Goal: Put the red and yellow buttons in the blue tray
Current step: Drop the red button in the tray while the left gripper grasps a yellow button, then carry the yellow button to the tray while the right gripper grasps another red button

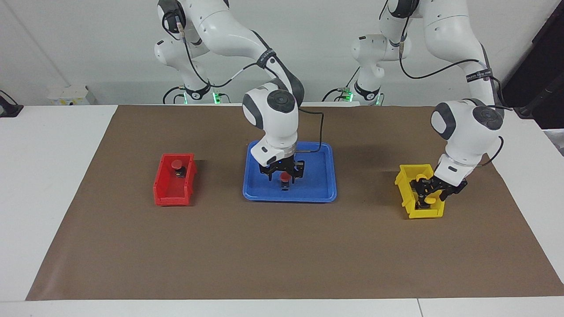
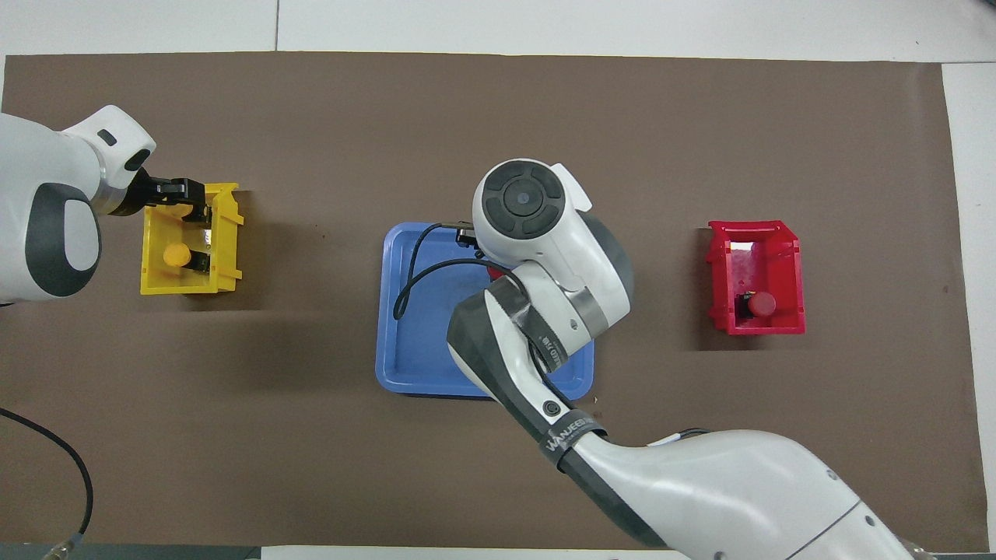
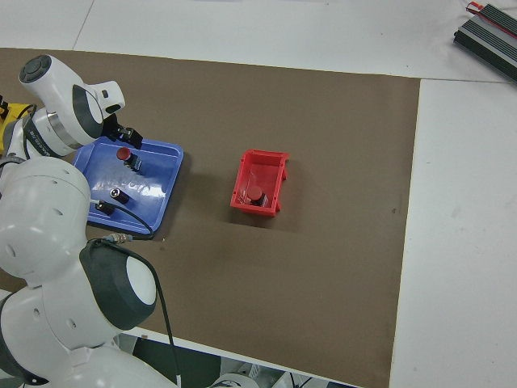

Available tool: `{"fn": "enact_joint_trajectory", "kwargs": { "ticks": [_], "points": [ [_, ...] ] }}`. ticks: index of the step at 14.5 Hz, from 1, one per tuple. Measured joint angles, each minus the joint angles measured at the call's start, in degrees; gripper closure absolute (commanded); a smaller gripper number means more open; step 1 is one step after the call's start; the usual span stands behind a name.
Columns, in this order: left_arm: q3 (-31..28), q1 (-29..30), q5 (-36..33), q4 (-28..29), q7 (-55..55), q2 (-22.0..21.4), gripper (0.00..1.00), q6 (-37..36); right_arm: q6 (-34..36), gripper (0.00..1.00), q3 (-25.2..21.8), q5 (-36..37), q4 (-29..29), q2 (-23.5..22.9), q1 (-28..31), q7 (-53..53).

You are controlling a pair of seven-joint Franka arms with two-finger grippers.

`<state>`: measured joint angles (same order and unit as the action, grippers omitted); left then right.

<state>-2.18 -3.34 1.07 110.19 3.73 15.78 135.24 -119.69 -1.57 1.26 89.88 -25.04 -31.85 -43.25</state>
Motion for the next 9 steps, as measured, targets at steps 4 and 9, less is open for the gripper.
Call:
{"fn": "enact_joint_trajectory", "kwargs": {
  "ticks": [4, 9],
  "points": [
    [0.1, 0.0, 0.0, 0.8, -1.1, 0.2, 0.99, 1.0, 10.2, 0.00, -0.2, 0.1, 5.1, 10.4, 13.2, 18.1],
    [0.3, -1.1, -1.9, -13.0, -1.3, -0.3, 0.99, -13.8, 4.9, 0.11, -0.1, -0.1, 26.5, 23.9, 25.4, 37.9]
  ]
}}
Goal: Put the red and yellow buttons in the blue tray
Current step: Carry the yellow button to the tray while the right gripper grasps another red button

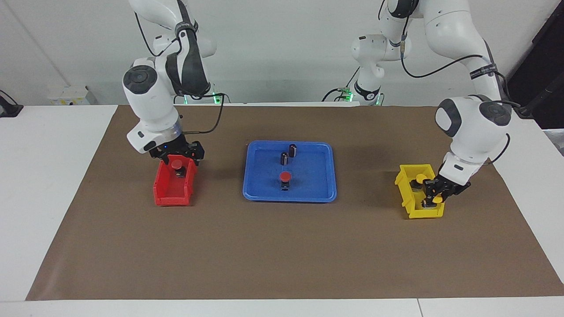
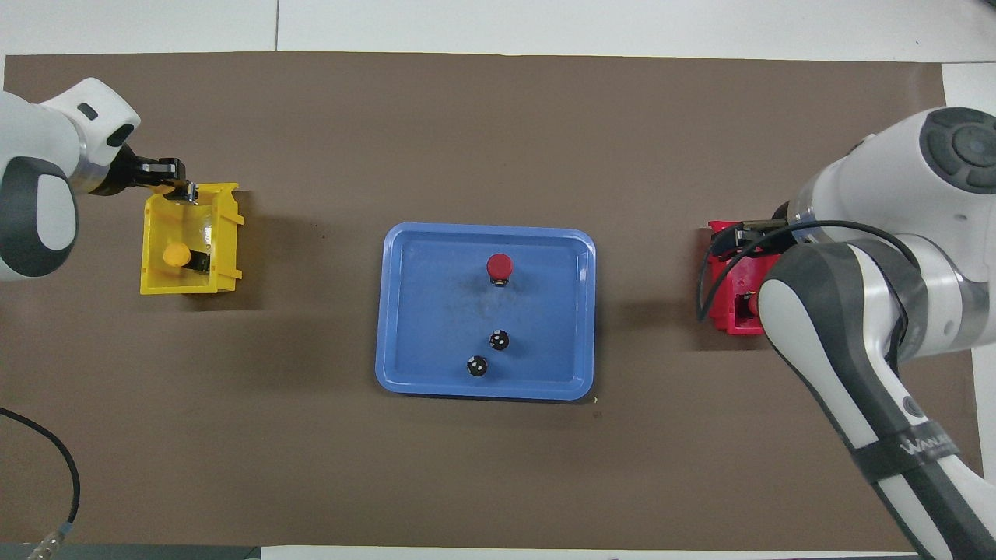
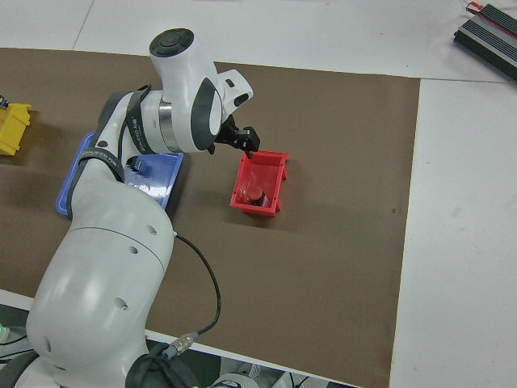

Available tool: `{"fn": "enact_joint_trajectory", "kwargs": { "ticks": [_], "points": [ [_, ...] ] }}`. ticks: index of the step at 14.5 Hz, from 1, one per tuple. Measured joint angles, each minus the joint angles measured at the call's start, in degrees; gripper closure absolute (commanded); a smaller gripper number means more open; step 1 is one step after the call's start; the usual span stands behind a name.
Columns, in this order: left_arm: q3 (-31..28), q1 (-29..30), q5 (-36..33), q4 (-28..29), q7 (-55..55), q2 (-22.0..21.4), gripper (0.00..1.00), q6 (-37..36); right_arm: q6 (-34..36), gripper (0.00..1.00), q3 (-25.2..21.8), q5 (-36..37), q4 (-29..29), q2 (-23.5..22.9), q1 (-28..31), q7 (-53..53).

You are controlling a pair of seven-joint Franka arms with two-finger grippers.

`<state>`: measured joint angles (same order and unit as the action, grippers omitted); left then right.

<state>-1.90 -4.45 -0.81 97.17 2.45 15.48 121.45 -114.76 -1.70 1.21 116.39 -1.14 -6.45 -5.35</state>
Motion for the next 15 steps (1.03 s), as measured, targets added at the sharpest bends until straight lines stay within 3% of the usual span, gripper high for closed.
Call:
{"fn": "enact_joint_trajectory", "kwargs": {
  "ticks": [2, 4, 6, 10, 15],
  "points": [
    [0.3, -3.7, -0.6, -6.8, -4.8, -0.7, 0.99, -8.9, -4.3, 0.19, 0.1, 0.0, 5.3, 1.6, 2.4, 3.9],
    [0.6, -11.2, -0.8, -6.5, -15.5, -1.1, 0.99, -10.0, -8.9, 0.22, 0.1, 0.0, 9.6, 2.5, 3.4, 6.0],
    [1.2, -18.6, -0.4, -3.4, -23.8, -1.1, 0.99, -7.7, -11.5, 0.26, 0.2, 0.0, 12.6, 3.1, 3.8, 6.7],
    [1.4, -28.1, 3.2, 4.5, -28.4, -1.1, 0.99, 0.5, -15.1, 0.31, 0.3, 0.0, 15.3, 3.3, 3.9, 7.0],
    [1.2, -30.0, 8.4, 8.4, -28.7, 0.4, 0.99, 7.4, -19.3, 0.43, 0.3, 0.0, 18.5, 3.3, 3.9, 7.6]
  ]
}}
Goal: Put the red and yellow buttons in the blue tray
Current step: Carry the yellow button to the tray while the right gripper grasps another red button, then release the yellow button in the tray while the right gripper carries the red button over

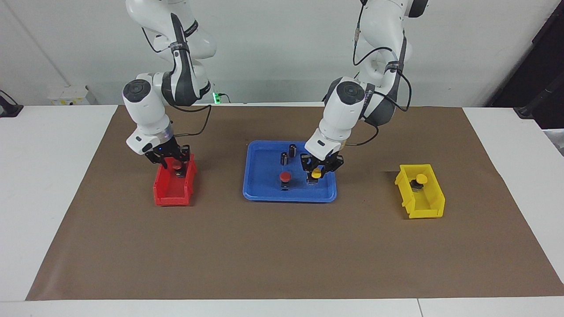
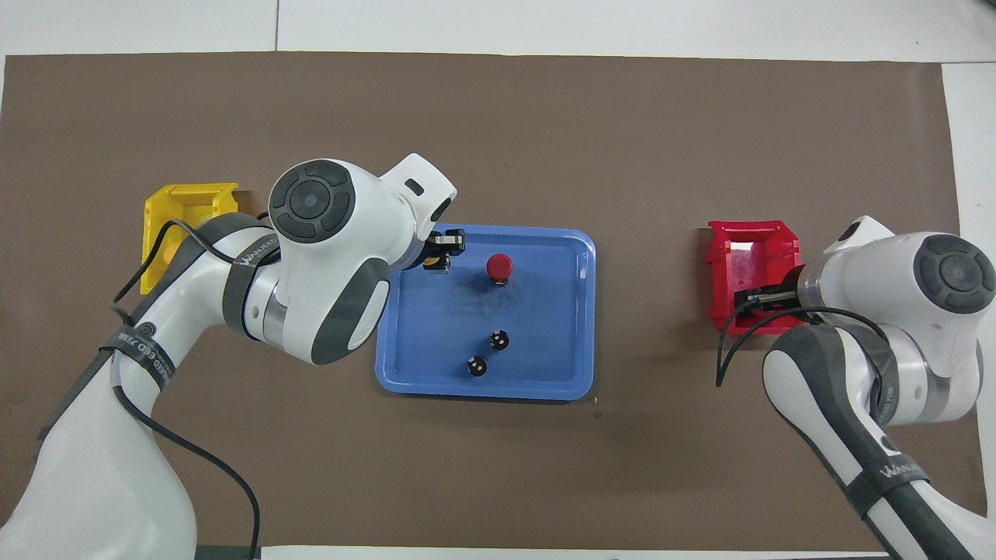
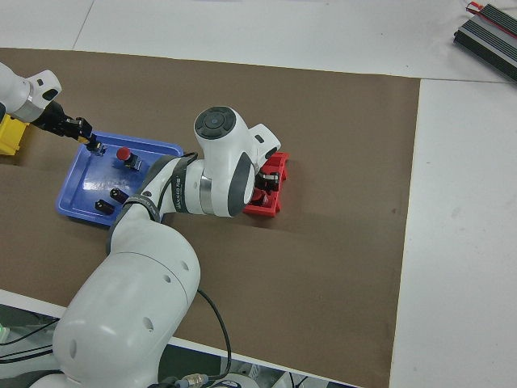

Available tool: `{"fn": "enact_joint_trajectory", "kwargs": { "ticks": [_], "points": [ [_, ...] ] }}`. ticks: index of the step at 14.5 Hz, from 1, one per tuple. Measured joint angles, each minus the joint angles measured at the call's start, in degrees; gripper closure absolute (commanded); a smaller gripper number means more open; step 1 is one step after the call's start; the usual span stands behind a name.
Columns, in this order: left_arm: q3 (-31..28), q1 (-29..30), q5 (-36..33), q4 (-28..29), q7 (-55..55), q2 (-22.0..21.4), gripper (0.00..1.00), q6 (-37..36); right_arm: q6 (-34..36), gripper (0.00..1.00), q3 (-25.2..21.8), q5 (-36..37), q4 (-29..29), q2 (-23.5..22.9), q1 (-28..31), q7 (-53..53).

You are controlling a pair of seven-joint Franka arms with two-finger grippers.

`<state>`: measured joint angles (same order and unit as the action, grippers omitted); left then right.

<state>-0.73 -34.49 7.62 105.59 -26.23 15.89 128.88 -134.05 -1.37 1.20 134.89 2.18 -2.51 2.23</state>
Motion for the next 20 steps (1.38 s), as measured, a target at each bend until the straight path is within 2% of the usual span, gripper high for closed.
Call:
{"fn": "enact_joint_trajectory", "kwargs": {
  "ticks": [1, 2, 3, 4, 5, 8, 10, 11, 12, 13, 15, 17, 18, 20],
  "points": [
    [0.0, -0.1, 0.1, 0.1, 0.0, 0.6, 0.99, 0.8, 0.0, 0.47, 0.0, 0.0, 0.2, 0.0, 0.0, 0.1],
    [0.0, -0.4, 0.2, 0.1, -0.1, 1.3, 0.98, 1.4, -0.4, 0.55, 0.0, 0.0, 0.5, 0.0, 0.0, 0.1],
    [0.0, -1.0, 0.3, 0.2, -0.8, 1.9, 0.98, 2.0, -1.5, 0.68, 0.0, 0.0, 1.1, 0.0, 0.0, 0.1],
    [0.1, -1.8, 0.3, 0.2, -1.9, 2.6, 0.97, 2.3, -2.4, 0.77, 0.0, 0.0, 1.6, 0.0, 0.0, 0.1],
    [0.1, -2.6, 0.3, 0.2, -2.8, 3.0, 0.95, 2.6, -2.8, 0.80, 0.1, 0.0, 1.9, 0.0, 0.0, 0.2],
    [0.0, -3.2, 0.3, 0.2, -3.4, 3.3, 0.91, 2.5, -2.1, 0.80, 0.1, 0.0, 1.1, 0.0, 0.0, 0.9],
    [-0.1, -3.2, 0.3, 0.3, -3.4, 3.3, 0.87, 2.0, 4.3, 0.80, 0.0, 0.0, -3.5, -0.3, 0.0, 2.1],
    [-0.2, -3.2, 0.3, 0.3, -3.3, 3.3, 0.75, 1.9, 8.4, 0.80, 0.1, 0.0, -6.9, -0.6, 0.0, 2.5],
    [-0.2, -3.2, 0.3, 0.3, -3.3, 3.3, 0.54, 1.8, 12.3, 0.80, 0.1, 0.0, -10.5, -0.9, -0.1, 2.7],
    [-0.2, -3.2, 0.3, 0.3, -3.2, 3.3, 0.41, 1.8, 16.2, 0.80, 0.3, 0.0, -14.3, -1.3, -0.1, 2.7],
    [-0.3, -3.2, 0.3, 0.4, -3.1, 3.3, 0.27, 1.7, 21.3, 0.80, 1.2, 0.0, -20.3, -2.6, -0.3, 2.5],
    [-0.7, -3.1, 0.3, 0.4, -1.8, 3.2, 0.06, 1.2, 23.2, 0.80, 2.0, -0.1, -25.1, -4.7, -2.3, -1.0],
    [-0.9, -2.9, 0.3, 0.3, -1.0, 2.8, 0.00, 0.5, 23.4, 0.80, 2.2, -0.2, -27.1, -5.9, -4.5, -4.7],
    [-1.3, -1.7, 0.3, 0.1, 0.1, 1.3, 0.00, -1.4, 21.2, 0.80, 2.5, -0.2, -29.2, -8.1, -10.3, -14.5]
  ]
}}
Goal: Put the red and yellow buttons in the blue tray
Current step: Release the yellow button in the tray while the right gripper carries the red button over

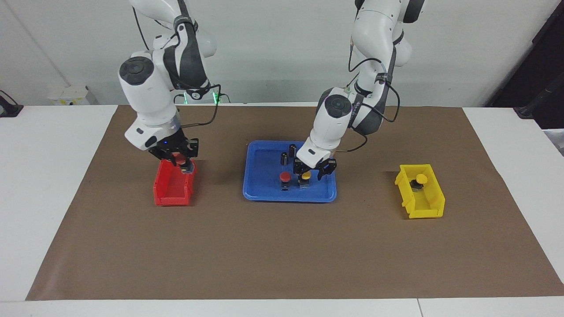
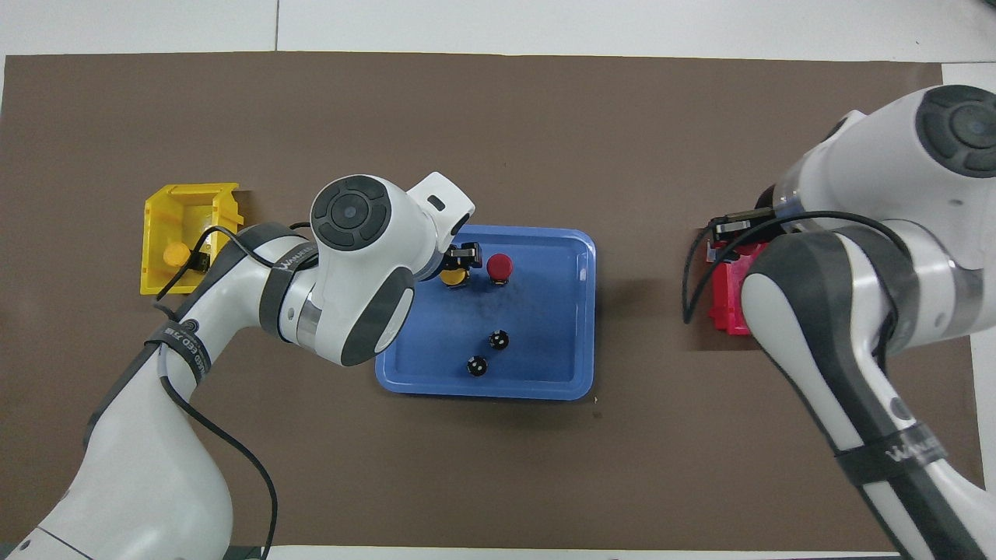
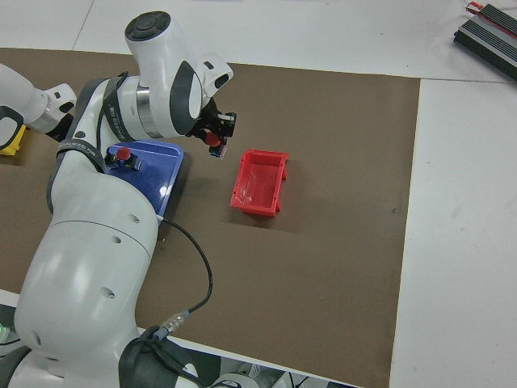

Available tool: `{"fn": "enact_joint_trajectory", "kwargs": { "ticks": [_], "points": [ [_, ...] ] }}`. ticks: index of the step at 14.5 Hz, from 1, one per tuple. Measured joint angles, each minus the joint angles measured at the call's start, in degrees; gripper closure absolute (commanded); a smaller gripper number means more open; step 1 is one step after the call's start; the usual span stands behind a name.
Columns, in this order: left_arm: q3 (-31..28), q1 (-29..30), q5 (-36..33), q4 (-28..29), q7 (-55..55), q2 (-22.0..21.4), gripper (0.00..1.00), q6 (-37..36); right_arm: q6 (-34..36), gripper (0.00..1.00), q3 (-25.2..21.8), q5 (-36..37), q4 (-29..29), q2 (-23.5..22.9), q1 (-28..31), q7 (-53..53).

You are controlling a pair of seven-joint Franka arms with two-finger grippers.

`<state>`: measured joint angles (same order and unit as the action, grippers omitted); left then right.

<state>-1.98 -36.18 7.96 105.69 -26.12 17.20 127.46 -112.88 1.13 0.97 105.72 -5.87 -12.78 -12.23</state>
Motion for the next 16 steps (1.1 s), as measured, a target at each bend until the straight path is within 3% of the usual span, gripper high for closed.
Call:
{"fn": "enact_joint_trajectory", "kwargs": {
  "ticks": [3, 8, 11, 16],
  "points": [
    [-0.5, 4.6, -0.1, -1.7, 6.0, -4.2, 0.00, -8.2, -4.9, 0.80, 0.4, 0.0, -0.2, -2.8, -7.5, -12.3],
    [-1.1, 17.3, -4.2, -6.1, 22.0, -12.2, 0.00, -21.1, -11.0, 0.79, 0.5, 0.0, 0.0, -7.9, -12.7, -20.3],
    [-1.1, 20.6, -8.6, -6.5, 28.6, -16.5, 0.00, -26.1, -13.4, 0.78, 0.5, 0.0, 0.0, -10.6, -14.2, -21.7],
    [-1.3, 28.4, -9.2, -7.9, 40.2, -20.4, 0.00, -30.6, -14.1, 0.70, 0.4, 0.4, 0.0, -12.6, -15.5, -21.7]
  ]
}}
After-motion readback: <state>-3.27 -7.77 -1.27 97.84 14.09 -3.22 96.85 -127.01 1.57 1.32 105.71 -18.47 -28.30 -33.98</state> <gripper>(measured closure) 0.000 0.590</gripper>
